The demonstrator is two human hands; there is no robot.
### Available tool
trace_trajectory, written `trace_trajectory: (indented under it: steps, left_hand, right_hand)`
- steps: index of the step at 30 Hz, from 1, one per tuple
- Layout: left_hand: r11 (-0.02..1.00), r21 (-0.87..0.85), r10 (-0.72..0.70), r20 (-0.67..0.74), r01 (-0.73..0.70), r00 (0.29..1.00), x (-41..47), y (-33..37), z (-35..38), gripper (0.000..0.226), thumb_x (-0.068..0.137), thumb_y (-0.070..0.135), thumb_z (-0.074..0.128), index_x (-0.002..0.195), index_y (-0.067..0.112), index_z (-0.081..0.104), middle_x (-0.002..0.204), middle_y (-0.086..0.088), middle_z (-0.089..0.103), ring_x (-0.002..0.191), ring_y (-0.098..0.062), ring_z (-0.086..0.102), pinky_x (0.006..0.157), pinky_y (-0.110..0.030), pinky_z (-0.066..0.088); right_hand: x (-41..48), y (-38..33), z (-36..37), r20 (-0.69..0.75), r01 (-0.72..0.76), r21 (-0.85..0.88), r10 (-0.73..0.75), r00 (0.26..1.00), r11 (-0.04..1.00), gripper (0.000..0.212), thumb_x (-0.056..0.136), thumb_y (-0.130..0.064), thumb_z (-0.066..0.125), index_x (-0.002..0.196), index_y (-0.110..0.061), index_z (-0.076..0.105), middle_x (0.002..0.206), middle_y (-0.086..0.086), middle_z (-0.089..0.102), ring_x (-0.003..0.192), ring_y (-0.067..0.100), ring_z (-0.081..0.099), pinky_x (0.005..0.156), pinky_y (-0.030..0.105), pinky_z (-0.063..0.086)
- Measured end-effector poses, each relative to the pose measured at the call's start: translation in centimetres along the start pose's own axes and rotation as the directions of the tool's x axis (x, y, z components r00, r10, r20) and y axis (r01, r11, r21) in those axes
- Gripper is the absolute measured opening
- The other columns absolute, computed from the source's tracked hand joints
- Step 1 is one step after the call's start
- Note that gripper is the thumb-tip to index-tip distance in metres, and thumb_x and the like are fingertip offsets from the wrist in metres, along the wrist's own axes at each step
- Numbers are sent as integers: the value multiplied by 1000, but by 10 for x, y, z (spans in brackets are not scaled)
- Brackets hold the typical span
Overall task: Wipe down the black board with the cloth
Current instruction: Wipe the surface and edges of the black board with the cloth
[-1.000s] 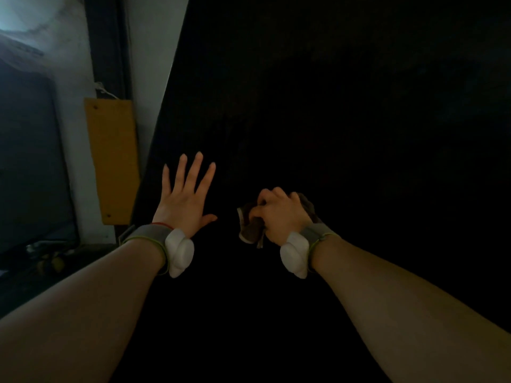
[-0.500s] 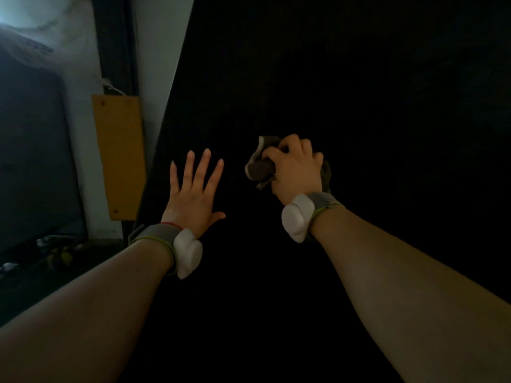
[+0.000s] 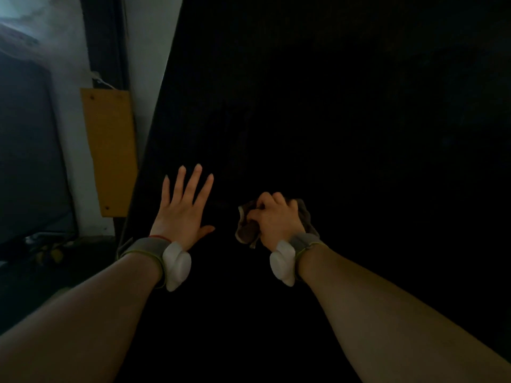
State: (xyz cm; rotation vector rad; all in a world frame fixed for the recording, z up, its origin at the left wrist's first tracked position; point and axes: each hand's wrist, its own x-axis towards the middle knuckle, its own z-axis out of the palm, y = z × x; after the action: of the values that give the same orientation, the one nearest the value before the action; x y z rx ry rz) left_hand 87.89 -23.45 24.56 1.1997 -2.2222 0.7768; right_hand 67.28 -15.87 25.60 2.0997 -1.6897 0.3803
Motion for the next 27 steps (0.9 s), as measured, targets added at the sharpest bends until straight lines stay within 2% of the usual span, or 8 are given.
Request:
trace_trajectory:
  steps: [3, 6, 8, 10, 14, 17, 21, 27]
  left_hand:
    - [1000, -12, 9, 34, -8, 999, 1, -4, 0, 117, 78, 59, 60, 132, 24, -38, 137, -4, -49, 131, -31, -38, 108, -51, -21]
    - [1000, -12, 0, 21, 0, 1000, 2, -3, 2, 122, 74, 57, 66, 135, 24, -35, 140, -4, -45, 129, -28, -41, 102, -46, -31]
    - [1000, -8, -2, 16, 2, 1000, 2, -4, 2, 123, 71, 55, 70, 139, 24, -28, 146, -6, -35, 133, -29, -34, 102, -44, -32]
    - [1000, 2, 1, 13, -1, 1000, 2, -5, 3, 124, 68, 54, 73, 143, 22, -20, 150, -9, -26, 137, -30, -26, 105, -44, -29]
    - [1000, 8, 20, -24, -20, 1000, 4, -6, 9, 122, 66, 50, 77, 146, 19, -9, 152, -10, -19, 140, -33, -16, 107, -48, -22]
    - [1000, -8, 16, -62, -17, 998, 5, -4, 10, 118, 69, 46, 76, 145, 21, -11, 150, -7, -22, 142, -38, -11, 107, -51, -19]
    - [1000, -4, 6, -70, -6, 998, 4, 2, 11, 117, 71, 45, 74, 143, 21, -15, 148, -8, -26, 142, -40, -14, 108, -53, -18]
    - [1000, -27, -15, -42, 14, 999, 4, 3, 12, 117, 76, 47, 68, 138, 23, -29, 143, -4, -40, 139, -35, -25, 107, -52, -22]
  right_hand:
    - [-3, 0, -14, 47, 0, -12, 0, 999, 1000, 32, 95, -24, 50, 125, -31, 54, 130, 4, 36, 119, 28, 30, 92, 40, 22]
    - [1, -1, -45, -192, -34, 70, 47, 980, 997, 40, 88, -16, 54, 126, -27, 55, 130, 8, 38, 118, 30, 33, 95, 42, 25]
    - [12, -3, -64, -378, -83, 112, 120, 918, 990, 42, 87, -12, 54, 127, -23, 54, 132, 11, 39, 118, 31, 33, 94, 42, 25]
    - [26, -2, -74, -438, -139, 136, 186, 880, 981, 41, 89, -12, 53, 128, -22, 53, 133, 13, 37, 119, 33, 33, 94, 43, 26]
    - [43, 1, -58, -314, -185, 105, 208, 926, 977, 36, 93, -19, 50, 128, -24, 50, 132, 12, 34, 119, 35, 30, 96, 51, 28]
    - [39, -1, -35, -313, -144, 82, 163, 936, 986, 33, 91, -20, 53, 124, -25, 53, 127, 12, 36, 114, 33, 29, 91, 53, 28]
    - [29, -4, -16, -265, -105, 39, 112, 958, 994, 32, 92, -20, 53, 123, -24, 54, 126, 11, 36, 113, 31, 27, 94, 55, 25]
    - [7, -14, 16, -135, -74, 81, 85, 987, 994, 32, 96, -28, 48, 129, -29, 52, 132, 7, 33, 115, 25, 21, 99, 52, 18]
